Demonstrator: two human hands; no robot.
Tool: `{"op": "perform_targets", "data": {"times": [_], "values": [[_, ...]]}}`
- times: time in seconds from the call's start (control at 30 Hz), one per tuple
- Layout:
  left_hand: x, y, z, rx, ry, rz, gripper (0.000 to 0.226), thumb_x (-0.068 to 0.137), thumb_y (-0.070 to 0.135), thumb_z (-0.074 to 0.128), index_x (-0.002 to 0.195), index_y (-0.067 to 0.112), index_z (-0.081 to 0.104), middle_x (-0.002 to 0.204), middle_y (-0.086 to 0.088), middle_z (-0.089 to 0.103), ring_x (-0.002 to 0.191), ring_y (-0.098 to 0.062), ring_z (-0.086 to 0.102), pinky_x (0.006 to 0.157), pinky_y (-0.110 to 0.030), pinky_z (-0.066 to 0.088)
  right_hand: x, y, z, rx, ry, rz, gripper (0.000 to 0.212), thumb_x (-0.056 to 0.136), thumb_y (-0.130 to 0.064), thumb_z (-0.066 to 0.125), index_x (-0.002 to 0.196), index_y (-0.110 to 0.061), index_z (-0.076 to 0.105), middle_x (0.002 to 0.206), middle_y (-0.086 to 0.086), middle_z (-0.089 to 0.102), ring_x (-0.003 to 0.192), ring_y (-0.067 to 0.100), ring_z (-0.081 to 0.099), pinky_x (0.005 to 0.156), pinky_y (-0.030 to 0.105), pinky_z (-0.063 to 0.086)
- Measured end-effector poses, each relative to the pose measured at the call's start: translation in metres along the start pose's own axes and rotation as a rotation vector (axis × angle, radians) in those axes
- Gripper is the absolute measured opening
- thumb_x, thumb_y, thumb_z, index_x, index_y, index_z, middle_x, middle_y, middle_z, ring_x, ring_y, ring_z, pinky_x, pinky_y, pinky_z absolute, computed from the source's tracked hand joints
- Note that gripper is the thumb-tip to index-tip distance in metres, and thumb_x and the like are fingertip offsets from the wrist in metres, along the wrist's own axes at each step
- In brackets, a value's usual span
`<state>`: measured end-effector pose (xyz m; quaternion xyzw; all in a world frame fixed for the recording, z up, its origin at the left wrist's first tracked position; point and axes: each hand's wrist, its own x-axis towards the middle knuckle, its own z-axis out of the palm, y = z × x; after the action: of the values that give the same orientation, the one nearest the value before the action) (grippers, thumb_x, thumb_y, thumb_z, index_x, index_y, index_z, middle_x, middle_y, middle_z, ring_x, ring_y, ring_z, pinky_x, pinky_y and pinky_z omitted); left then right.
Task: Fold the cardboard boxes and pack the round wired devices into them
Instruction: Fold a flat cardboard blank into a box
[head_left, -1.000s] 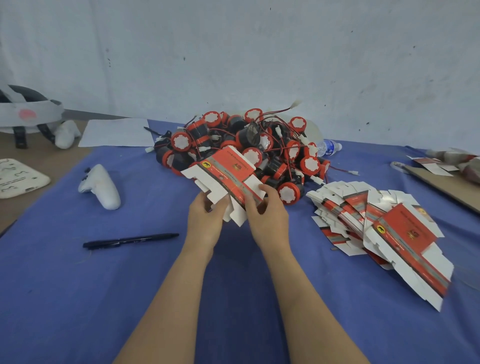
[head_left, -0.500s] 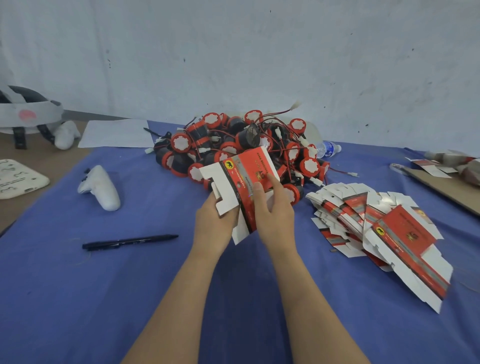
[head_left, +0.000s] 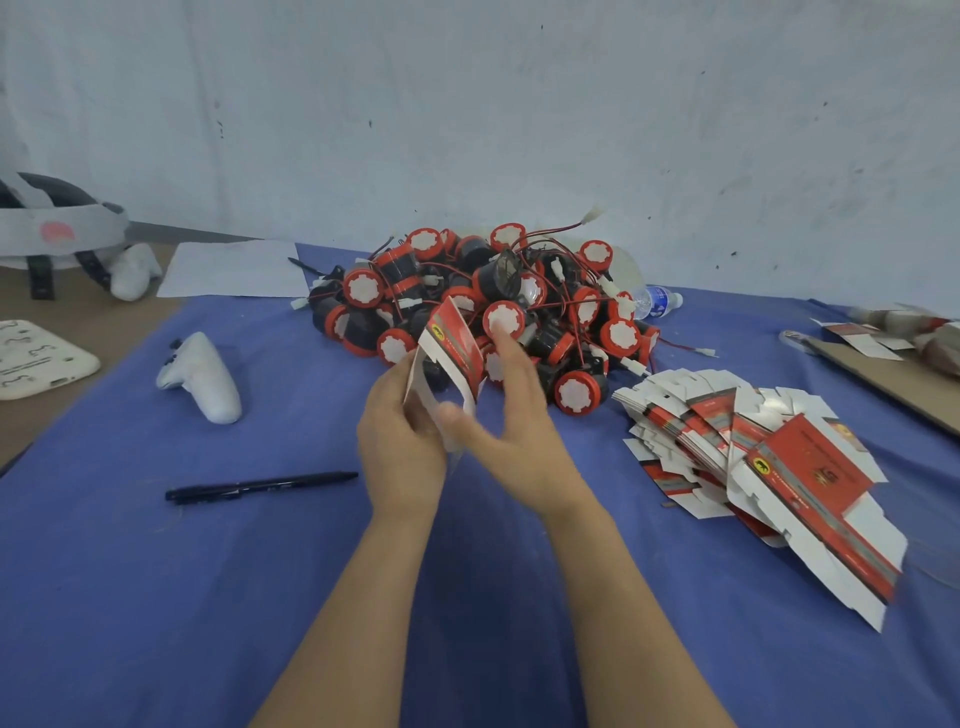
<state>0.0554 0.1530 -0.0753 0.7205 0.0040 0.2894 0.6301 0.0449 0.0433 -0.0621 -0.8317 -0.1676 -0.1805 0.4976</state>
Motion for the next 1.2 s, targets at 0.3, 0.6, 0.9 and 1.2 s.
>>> {"op": "perform_targets", "data": {"times": [0.3,0.6,0.9,1.2], "values": [[0.003,0.001,0.002,0.098,-0.091,0.018,0.062,0.092,-0.012,0.039,0.144,0.023,0.042,0.139,-0.004,0.043,0.121,-0.011,0.044,0.082,0.004,0.030,0.002,0.008,0.001,-0.200,0.229,0.025,0.051,0.095,0.004,0.040,0.134,-0.027,0.055,0.130,-0.002,0.059,0.112,0.010,0.056,0.090,0.013,0.043],[0.000,0.004,0.006,-0.173,-0.384,-0.064,0.075,0.090,-0.013,0.037,0.147,0.036,0.033,0.153,0.010,0.022,0.129,-0.003,0.032,0.077,-0.028,0.059,0.000,0.006,0.000,-0.188,0.269,0.012,0.050,0.090,0.016,0.042,0.127,-0.012,0.061,0.154,0.004,0.029,0.137,0.007,0.029,0.096,-0.008,0.018],[-0.004,0.014,0.010,-0.491,-0.347,-0.328,0.042,0.099,0.043,0.041,0.140,0.032,0.043,0.134,0.004,0.055,0.117,-0.018,0.059,0.090,-0.042,0.056,-0.001,0.001,-0.002,-0.165,0.254,-0.061,0.044,0.089,0.015,0.042,0.124,-0.005,0.062,0.141,0.016,0.047,0.132,0.026,0.042,0.099,0.003,0.026],[0.010,0.001,-0.004,-0.726,-0.279,-0.668,0.028,0.096,0.028,0.053,0.113,0.008,0.065,0.096,-0.009,0.071,0.078,-0.016,0.069,0.069,-0.027,0.057,0.001,0.001,0.003,0.004,0.169,-0.002,0.039,0.092,0.000,0.049,0.113,-0.026,0.068,0.147,-0.002,0.041,0.136,0.004,0.034,0.106,0.022,0.037]]}}
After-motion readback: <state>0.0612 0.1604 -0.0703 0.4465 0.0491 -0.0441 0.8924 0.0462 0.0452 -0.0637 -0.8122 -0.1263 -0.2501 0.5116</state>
